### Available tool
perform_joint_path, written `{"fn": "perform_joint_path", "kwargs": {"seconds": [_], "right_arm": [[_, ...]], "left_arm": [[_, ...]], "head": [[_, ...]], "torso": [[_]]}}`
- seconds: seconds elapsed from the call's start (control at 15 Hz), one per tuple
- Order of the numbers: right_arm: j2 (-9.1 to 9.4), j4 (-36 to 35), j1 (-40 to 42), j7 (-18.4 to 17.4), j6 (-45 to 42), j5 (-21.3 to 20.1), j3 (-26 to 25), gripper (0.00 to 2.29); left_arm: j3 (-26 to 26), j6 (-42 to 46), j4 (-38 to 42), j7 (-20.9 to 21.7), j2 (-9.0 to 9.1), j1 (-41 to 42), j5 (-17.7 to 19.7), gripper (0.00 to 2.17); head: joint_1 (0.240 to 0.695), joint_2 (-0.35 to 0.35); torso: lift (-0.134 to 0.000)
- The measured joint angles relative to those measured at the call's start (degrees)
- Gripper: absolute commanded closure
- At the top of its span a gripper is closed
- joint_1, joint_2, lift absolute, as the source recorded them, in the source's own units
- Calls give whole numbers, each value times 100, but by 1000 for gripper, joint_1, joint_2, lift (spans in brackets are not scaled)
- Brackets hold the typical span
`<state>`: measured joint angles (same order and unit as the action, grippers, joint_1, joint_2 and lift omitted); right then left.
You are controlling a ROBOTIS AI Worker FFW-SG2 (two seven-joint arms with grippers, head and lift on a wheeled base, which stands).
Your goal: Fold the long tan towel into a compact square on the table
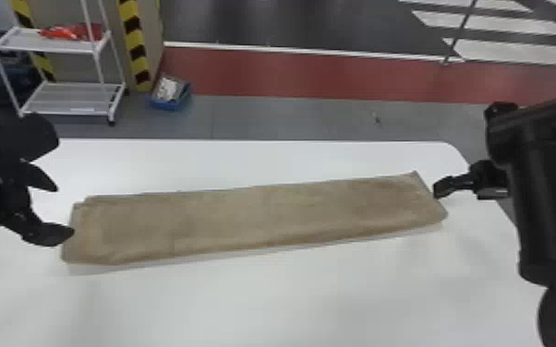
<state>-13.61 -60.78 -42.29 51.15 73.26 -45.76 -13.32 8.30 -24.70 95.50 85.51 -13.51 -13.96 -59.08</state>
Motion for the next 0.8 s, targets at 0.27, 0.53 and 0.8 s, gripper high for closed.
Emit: {"fn": "perform_joint_path", "kwargs": {"seconds": [0.27, 0.53, 0.8], "right_arm": [[-148, -47, 47, 0, 96, 179, 4, 66], [-203, -80, 91, 8, 105, 257, 5, 66], [-283, -177, 169, 29, 109, 373, -2, 66]], "left_arm": [[-39, -29, 4, 16, 26, 7, -28, 110], [-53, -72, 8, 1, 74, 7, -78, 110], [-65, -198, 38, -15, 150, 7, -102, 113]], "head": [[695, -147], [695, -153], [695, -162]], "torso": [[-125], [-125], [-125]]}}
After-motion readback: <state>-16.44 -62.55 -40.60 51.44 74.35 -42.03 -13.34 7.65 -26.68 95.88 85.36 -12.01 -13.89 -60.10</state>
